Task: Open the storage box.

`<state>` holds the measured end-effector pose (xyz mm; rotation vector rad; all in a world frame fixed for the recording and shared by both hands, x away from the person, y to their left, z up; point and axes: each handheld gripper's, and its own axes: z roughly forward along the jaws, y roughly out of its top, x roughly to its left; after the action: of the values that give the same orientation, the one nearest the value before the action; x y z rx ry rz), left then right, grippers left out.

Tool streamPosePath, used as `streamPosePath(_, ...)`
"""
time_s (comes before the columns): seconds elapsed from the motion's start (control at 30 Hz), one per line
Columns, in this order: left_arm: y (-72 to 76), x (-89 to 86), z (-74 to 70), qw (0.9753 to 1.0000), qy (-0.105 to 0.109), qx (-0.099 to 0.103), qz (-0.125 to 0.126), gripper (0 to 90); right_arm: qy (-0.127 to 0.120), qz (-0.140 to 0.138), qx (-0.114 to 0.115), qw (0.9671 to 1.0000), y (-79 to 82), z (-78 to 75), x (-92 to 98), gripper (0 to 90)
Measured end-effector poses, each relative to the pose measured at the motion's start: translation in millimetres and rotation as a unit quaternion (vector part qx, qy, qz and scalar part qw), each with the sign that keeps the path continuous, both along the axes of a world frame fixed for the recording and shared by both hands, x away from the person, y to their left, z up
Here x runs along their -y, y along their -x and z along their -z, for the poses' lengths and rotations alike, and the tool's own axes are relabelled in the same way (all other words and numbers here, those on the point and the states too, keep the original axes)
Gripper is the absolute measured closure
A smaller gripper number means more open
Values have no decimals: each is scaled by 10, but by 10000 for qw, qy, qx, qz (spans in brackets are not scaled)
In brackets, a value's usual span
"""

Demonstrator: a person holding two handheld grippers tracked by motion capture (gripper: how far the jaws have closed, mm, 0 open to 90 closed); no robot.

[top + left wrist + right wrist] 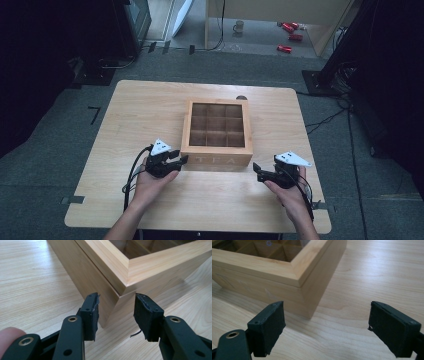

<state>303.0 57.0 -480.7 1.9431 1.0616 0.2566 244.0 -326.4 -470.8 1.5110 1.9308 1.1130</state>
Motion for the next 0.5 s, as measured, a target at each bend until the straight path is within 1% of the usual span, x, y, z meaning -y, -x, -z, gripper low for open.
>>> streamPosePath(0.03, -11, -8, -15, 9999, 86, -46, 58, 562, -5, -39, 23, 10000, -24, -25, -44, 138)
streamPosePath(0.07, -13, -5, -21, 9999, 109, -46, 87, 571, -5, -52, 28, 10000, -33, -33, -59, 142)
streamPosePath(0.1, -12, -2, -27, 9999, 127, -30, 112, 585, -3, -55, 23, 10000, -41, -44, -82, 147)
streamPosePath(0.13, -7, 1, -36, 9999, 140, 7, 88, 594, 16, -59, 25, 10000, -52, -52, -104, 150)
streamPosePath(0.37, -13, -14, -41, 9998, 136, -12, 119, 614, 91, -79, 59, 9999, -104, -86, -205, 194)
streamPosePath(0.5, -14, -15, -42, 9998, 138, -17, 122, 615, 45, -74, 50, 10000, -124, -86, -223, 199)
